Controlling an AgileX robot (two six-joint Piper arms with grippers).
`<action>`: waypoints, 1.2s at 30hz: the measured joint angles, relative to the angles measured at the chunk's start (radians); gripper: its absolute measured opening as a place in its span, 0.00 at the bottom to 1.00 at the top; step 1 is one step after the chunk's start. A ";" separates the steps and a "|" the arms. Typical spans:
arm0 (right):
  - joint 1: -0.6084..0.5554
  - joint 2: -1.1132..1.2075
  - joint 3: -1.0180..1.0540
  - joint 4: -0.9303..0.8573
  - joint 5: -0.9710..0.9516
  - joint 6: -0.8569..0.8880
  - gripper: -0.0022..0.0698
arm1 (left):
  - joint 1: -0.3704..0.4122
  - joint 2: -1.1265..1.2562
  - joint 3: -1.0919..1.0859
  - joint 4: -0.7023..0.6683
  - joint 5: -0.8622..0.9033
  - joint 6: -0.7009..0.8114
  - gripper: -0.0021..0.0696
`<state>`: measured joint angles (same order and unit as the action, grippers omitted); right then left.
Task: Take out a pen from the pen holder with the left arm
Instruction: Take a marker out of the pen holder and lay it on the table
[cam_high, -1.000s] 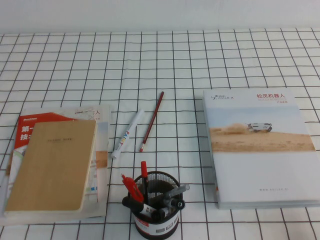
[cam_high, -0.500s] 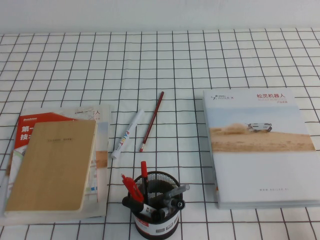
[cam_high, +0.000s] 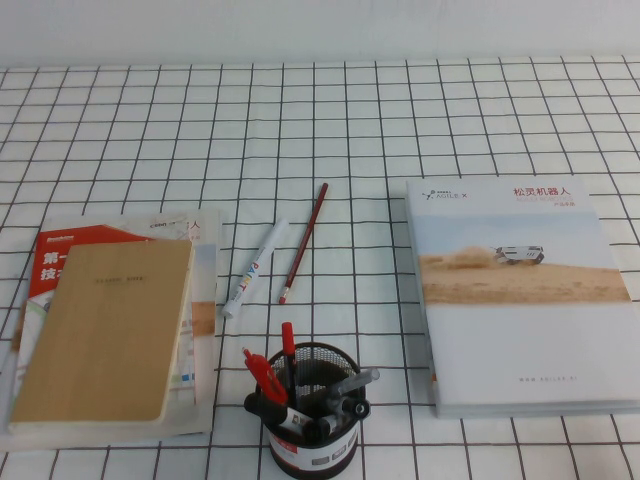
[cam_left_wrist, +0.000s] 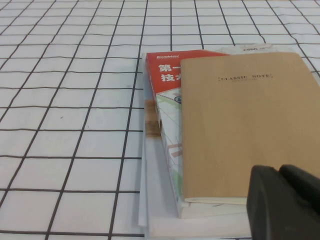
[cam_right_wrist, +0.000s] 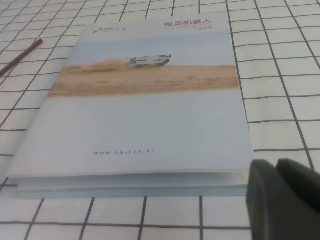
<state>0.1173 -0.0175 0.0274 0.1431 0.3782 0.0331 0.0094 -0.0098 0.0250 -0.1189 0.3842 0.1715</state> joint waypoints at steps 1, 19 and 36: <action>0.000 0.000 0.000 0.000 0.000 0.000 0.01 | 0.000 0.000 0.000 0.000 0.000 0.000 0.02; 0.000 0.000 0.000 0.000 0.000 0.000 0.01 | 0.000 0.000 0.000 -0.264 -0.104 -0.128 0.02; 0.000 0.000 0.000 0.000 0.000 0.000 0.01 | 0.000 0.000 0.000 -0.646 -0.112 -0.098 0.02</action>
<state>0.1173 -0.0175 0.0274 0.1431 0.3782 0.0331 0.0094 -0.0098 0.0250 -0.7646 0.2726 0.0738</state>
